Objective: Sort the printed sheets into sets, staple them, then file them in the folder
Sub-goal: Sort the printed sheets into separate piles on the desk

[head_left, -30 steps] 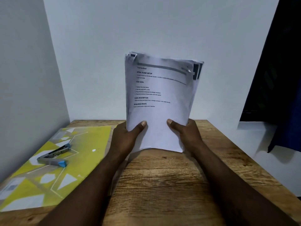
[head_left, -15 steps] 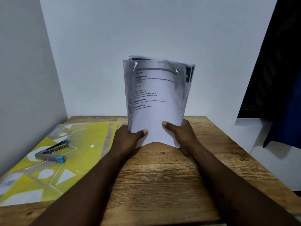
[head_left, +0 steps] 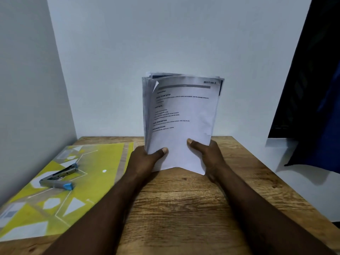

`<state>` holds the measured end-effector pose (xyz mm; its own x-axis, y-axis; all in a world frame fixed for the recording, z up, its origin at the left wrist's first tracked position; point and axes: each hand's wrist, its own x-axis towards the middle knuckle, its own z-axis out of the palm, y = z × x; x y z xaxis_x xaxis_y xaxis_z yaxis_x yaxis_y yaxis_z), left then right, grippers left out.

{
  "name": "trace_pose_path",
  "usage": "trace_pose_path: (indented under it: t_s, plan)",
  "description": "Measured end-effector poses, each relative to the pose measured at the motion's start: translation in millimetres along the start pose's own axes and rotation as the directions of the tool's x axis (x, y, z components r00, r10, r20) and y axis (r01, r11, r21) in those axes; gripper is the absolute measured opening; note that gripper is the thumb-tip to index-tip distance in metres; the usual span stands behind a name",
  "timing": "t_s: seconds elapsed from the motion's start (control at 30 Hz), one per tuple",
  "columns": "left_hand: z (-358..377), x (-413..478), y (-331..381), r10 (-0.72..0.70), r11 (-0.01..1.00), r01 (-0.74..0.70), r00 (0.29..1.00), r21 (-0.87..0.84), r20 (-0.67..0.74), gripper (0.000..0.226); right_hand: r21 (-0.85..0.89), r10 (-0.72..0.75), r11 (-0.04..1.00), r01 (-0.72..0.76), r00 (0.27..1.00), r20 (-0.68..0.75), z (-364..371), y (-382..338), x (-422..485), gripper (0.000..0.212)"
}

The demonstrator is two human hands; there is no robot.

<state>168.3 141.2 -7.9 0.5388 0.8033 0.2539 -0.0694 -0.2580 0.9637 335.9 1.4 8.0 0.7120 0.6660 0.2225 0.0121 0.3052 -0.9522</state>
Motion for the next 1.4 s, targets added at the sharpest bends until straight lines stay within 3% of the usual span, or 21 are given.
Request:
trace_pose_path:
  t_s: [0.13, 0.27, 0.4, 0.53, 0.73, 0.87, 0.97, 1.07, 1.13, 1.27, 1.4]
  plan:
    - [5, -2, 10, 0.063, 0.998, -0.061, 0.996, 0.032, -0.071, 0.029, -0.098, -0.044, 0.995, 0.035, 0.995, -0.094, 8, 0, 2, 0.036]
    - [4, -1, 19, 0.149, 0.987, -0.143, 0.984, 0.066, -0.098, 0.022, -0.041, -0.097, 0.995, 0.094, 0.991, -0.087, 4, -16, 5, 0.017]
    - [10, -3, 7, 0.000, 0.997, 0.001, 1.000, 0.083, -0.013, 0.046, 0.009, -0.017, 1.000, 0.017, 0.999, -0.045, 0, -13, 4, 0.028]
    - [11, -2, 1, -0.017, 0.948, 0.006, 0.999, 0.318, 0.033, 0.037, -0.116, 0.041, 0.992, -0.050, 0.996, -0.080, 1, 3, 0, 0.040]
    - [22, -7, 3, 0.062, 0.896, -0.058, 0.998, 0.440, 0.005, 0.041, -0.426, -0.091, 0.905, -0.001, 0.977, -0.195, 20, 4, -3, 0.031]
    - [27, -12, 4, 0.186, 0.893, -0.191, 0.981, 0.408, 0.052, 0.055, -0.538, -0.189, 0.840, 0.065, 0.965, -0.179, 27, 6, -6, 0.031]
    - [27, -11, 3, 0.198, 0.901, -0.232, 0.972, 0.366, 0.128, 0.067, -0.485, -0.118, 0.874, 0.010, 0.974, -0.193, 25, 10, -7, 0.031]
    - [30, -9, 2, 0.133, 0.911, -0.177, 0.981, 0.372, 0.139, 0.051, -0.350, -0.024, 0.934, -0.065, 0.969, -0.244, 28, 15, -8, 0.008]
    - [31, -10, 5, 0.143, 0.917, -0.155, 0.988, 0.368, 0.060, 0.039, -0.296, -0.021, 0.953, -0.066, 0.960, -0.281, 34, 15, -8, 0.011]
    - [35, -13, 14, 0.306, 0.887, -0.295, 0.952, 0.356, 0.026, 0.047, -0.339, -0.127, 0.940, 0.020, 0.947, -0.296, 44, 4, -6, 0.010]
    - [43, -11, 13, 0.446, 0.834, -0.428, 0.894, 0.350, 0.029, 0.050, -0.435, -0.273, 0.890, 0.139, 0.925, -0.263, 49, -2, -10, 0.028]
